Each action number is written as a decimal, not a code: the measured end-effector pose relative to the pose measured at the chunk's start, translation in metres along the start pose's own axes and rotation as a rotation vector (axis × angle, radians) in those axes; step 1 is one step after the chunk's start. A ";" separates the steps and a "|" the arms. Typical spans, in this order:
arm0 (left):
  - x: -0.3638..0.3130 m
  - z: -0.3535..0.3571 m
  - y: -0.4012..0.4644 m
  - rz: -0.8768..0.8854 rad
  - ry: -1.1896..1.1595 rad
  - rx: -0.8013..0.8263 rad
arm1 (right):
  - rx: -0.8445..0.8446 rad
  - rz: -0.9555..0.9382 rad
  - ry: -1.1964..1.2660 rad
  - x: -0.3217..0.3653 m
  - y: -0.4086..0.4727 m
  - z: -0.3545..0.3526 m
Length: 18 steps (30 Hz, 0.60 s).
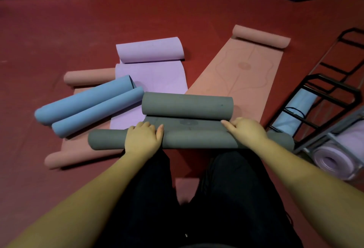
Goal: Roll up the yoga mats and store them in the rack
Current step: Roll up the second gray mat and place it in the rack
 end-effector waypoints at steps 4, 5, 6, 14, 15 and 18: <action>0.001 -0.001 0.017 -0.079 0.009 0.058 | -0.226 -0.113 -0.062 0.004 -0.029 0.012; 0.001 -0.001 0.021 -0.102 -0.006 0.086 | -0.244 -0.127 -0.071 0.005 -0.033 0.015; 0.002 0.001 0.024 -0.118 -0.013 0.108 | -0.268 -0.135 -0.075 0.006 -0.035 0.017; 0.001 -0.011 0.034 -0.130 -0.093 0.259 | -0.254 -0.089 -0.108 0.009 -0.019 -0.001; 0.001 -0.014 0.033 -0.129 -0.094 0.265 | -0.244 -0.083 -0.112 0.008 -0.018 -0.003; 0.002 -0.023 0.028 -0.137 -0.082 0.294 | -0.175 -0.066 -0.123 0.006 -0.020 -0.011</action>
Point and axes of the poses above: each hand's wrist, its own y-axis towards the middle knuckle, its own z-axis out of the palm, x = y × z, the point moved 4 cm from there along y, towards the middle knuckle
